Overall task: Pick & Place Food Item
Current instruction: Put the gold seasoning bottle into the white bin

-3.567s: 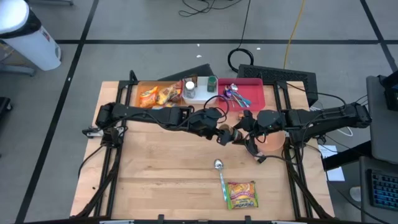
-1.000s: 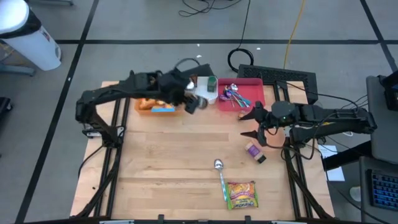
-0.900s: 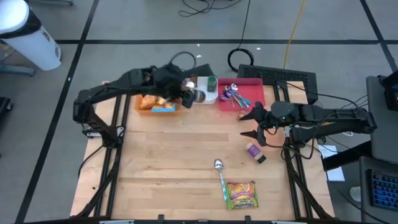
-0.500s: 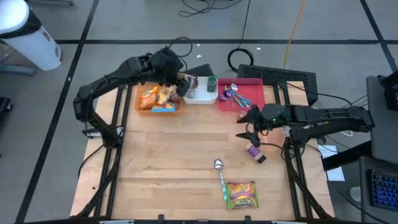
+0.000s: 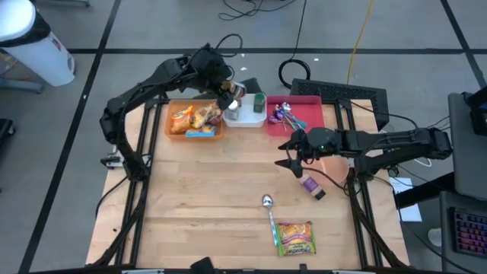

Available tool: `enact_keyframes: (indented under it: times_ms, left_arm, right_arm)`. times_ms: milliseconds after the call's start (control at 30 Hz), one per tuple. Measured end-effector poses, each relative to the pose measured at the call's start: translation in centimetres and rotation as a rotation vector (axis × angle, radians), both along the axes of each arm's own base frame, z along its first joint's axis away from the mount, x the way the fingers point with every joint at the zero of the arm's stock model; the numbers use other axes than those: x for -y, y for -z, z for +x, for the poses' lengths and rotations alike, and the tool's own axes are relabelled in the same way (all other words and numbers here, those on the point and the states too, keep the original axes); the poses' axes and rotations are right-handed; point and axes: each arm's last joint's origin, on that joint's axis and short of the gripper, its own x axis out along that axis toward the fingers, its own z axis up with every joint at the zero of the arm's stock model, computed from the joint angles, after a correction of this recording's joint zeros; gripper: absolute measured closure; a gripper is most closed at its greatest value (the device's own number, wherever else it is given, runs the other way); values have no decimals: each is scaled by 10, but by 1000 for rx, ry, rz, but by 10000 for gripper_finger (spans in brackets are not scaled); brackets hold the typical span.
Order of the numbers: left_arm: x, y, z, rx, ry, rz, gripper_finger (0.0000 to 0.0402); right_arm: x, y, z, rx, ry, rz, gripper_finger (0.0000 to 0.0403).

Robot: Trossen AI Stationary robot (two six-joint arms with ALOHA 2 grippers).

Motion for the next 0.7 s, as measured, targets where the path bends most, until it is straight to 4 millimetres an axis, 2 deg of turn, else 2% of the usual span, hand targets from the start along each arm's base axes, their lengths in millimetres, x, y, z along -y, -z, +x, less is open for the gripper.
enact_keyframes:
  times_ms: [167, 367, 700]
  left_arm:
    - [-14, 0, 22, -56, 52, 19, 121]
    - [-30, 20, 44, -197, 104, -21, 121]
    - [-46, 57, 70, -264, 105, -68, 121]
  right_arm:
    - [7, 2, 3, -4, 32, 12, 85]
    - [11, 4, 1, -29, 32, -10, 85]
    - [14, 13, -5, -143, -24, -30, 85]
